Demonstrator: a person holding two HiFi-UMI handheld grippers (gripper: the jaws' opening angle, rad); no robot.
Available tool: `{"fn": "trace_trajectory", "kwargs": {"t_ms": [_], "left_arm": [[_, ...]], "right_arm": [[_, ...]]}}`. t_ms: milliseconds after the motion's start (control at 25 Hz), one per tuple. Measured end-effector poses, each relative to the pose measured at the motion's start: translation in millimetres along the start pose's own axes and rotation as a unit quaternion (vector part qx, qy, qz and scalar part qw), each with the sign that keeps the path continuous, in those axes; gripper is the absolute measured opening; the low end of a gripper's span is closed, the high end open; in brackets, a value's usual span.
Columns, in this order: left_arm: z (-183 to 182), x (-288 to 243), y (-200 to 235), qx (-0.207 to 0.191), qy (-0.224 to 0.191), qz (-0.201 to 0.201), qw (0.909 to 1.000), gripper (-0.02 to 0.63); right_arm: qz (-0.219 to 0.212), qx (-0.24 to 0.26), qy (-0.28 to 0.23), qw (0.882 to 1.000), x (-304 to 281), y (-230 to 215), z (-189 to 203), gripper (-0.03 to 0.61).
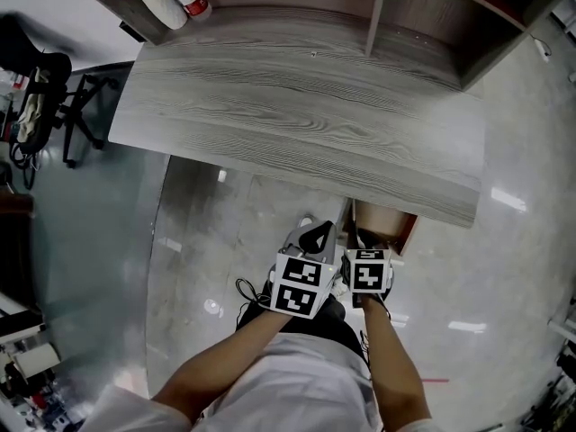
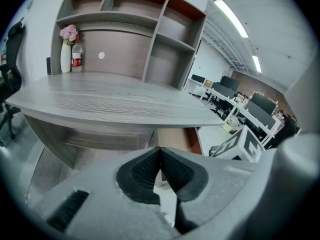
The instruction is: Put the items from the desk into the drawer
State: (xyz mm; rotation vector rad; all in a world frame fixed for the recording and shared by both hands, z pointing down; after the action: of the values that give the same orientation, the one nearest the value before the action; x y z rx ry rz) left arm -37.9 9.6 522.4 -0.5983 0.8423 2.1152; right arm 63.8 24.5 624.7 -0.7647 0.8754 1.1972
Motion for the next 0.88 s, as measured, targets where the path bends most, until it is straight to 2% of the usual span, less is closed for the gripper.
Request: {"fn": "trace_trajectory", "kwargs": {"t_ms": [200, 440, 880], "left_arm": [[-1.0, 5.1, -5.7, -0.004, -0.005, -0.001, 1.0, 0.002], [-9.0, 19.9, -19.2, -0.014, -0.019, -0.003, 0.9997, 0.002], [-26.0, 59.2, -71.1, -0.034, -0.065, -0.002, 0.9973, 0.002]], "right_arm": [[-0.008, 0.008, -0.019, 1.0, 14.3, 1.4, -2.9, 0.042], [-0.027, -0.01, -0.091, 0.995, 65.6, 1.6, -17.5, 0.018], [-0.048, -0.013, -0.226, 0.973, 178.8, -6.7, -50.2, 0.002]]}}
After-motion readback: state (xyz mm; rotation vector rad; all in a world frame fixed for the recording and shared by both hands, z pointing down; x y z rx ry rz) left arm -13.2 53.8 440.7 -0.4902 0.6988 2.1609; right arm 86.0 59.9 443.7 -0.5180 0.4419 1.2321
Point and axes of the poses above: the fingertips, and each gripper's own axes: x backward along the fingers, y to its left, z out of its underside, the point moved 5 cm from there along x, backward along the fingers, and after that the axes turned 8 degrees about z, right-handed, at the moved point
